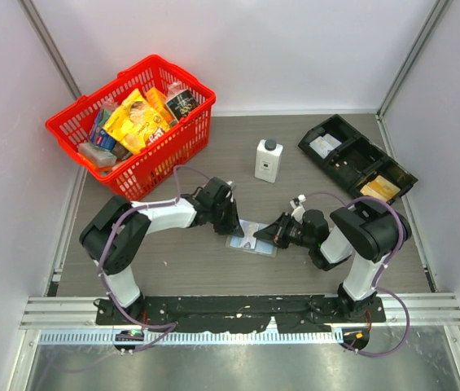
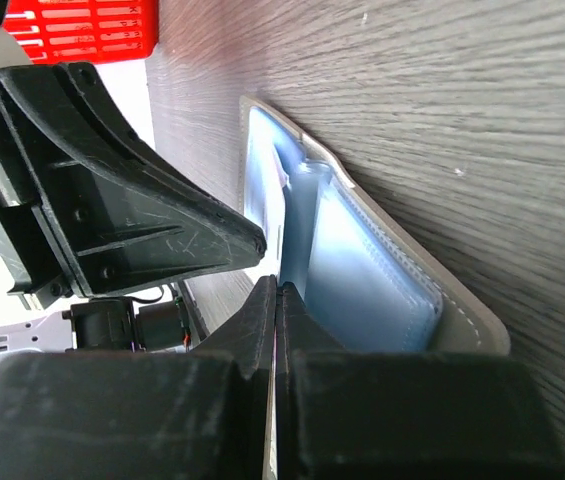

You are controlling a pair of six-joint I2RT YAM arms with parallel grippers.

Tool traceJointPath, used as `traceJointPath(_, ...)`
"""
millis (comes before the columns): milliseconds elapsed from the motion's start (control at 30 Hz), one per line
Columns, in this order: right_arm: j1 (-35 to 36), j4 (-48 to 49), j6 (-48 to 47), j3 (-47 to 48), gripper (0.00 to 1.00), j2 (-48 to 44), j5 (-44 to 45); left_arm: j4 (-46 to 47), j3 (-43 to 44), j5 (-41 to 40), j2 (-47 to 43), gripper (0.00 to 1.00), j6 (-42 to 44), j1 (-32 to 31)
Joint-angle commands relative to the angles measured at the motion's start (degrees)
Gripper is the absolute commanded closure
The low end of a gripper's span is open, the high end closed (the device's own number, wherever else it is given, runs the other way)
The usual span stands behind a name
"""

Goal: Take the credit cards out of the card holder
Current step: Remove the credit card from the card holder.

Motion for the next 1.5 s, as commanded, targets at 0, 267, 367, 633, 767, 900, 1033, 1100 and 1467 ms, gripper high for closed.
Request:
traceJointPath(0, -0.2, -0.7, -1.8, 0.7, 0.99, -1.4, -0.3, -3.1, 1.3, -4.2, 1.5, 0.96, 1.0, 0.1)
traceJointPath(267, -0.2, -32.0, -13.1, 4.7, 0.99, -13.7, 4.7, -8.1, 2.0, -8.5, 3.1, 1.00, 1.5, 0.1)
traceJointPath(367, -0.1, -43.7, -17.7, 8.4, 0.99, -19.8, 7.8, -8.5, 2.0, -8.8, 3.6, 1.00, 1.6, 0.1)
traceJointPath(633, -0.6, -61.5, -24.1, 12.6, 0.99, -25.5, 11.9, -8.8, 2.1, -8.8, 3.9, 1.00, 1.7, 0.1)
traceJointPath(767, -2.4, -64.1, -24.2, 11.6, 0.99, -28.8, 12.0, -8.4, 1.9, -8.2, 4.1, 1.00, 1.6, 0.1)
traceJointPath(900, -4.1, -68.3, -25.7, 12.6, 0.99, -32.7, 12.6, -8.0, 1.7, -8.2, 3.3, 1.00, 1.7, 0.1)
traceJointPath(1033, -4.9, -75.6, -28.9, 15.4, 0.99, -35.7, 13.6, -7.5, 1.7, -8.0, 2.2, 1.00, 1.5, 0.1)
traceJointPath(1100, -4.9, -78.5, -30.6, 17.2, 0.99, -37.1, 14.2, -7.4, 1.6, -8.1, 1.1, 0.99, 1.4, 0.1)
traceJointPath(1467, -5.0, -91.7, -45.9, 30.8, 0.99, -41.7, 7.9, -6.1, 2.8, -11.3, -15.4, 0.27, 9.9, 0.8)
